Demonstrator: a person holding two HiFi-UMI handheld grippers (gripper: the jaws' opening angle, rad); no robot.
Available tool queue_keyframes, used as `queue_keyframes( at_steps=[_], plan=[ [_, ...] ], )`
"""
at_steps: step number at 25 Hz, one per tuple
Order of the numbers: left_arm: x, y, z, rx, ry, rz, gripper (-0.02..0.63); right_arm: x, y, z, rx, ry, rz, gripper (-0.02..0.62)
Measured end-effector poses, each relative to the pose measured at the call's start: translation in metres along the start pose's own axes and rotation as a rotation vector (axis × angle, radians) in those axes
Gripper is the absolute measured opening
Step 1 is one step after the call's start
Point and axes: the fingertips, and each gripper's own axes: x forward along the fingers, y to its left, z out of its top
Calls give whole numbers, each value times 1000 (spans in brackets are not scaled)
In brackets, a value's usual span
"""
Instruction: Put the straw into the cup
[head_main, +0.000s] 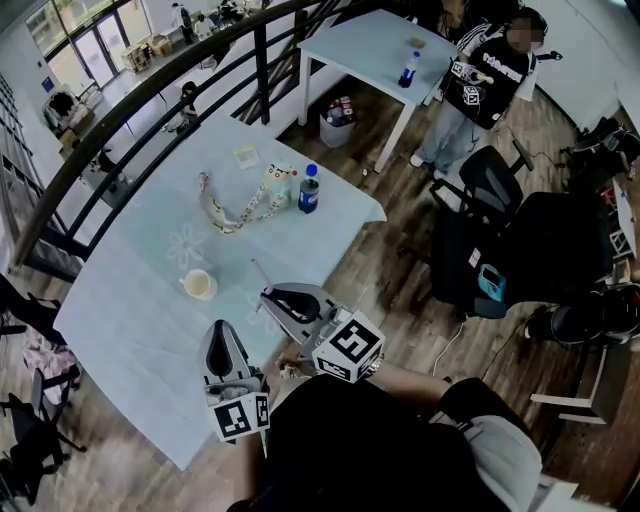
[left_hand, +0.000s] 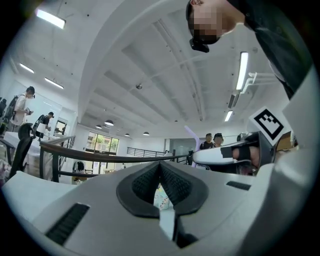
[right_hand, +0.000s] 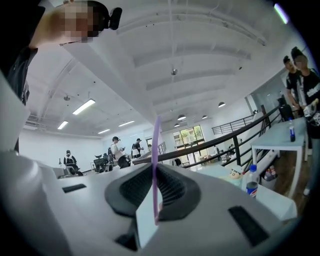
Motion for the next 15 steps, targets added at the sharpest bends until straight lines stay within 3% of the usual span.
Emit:
queue_keyframes(
  at_steps=[9,15],
  plan=[
    [36,12,-2,18,-19,141,12,48,-26,2,-12,61,162,35],
    [46,33,-12,19,-27,276,12,86,-40,-4,-23,94,266,35]
  ],
)
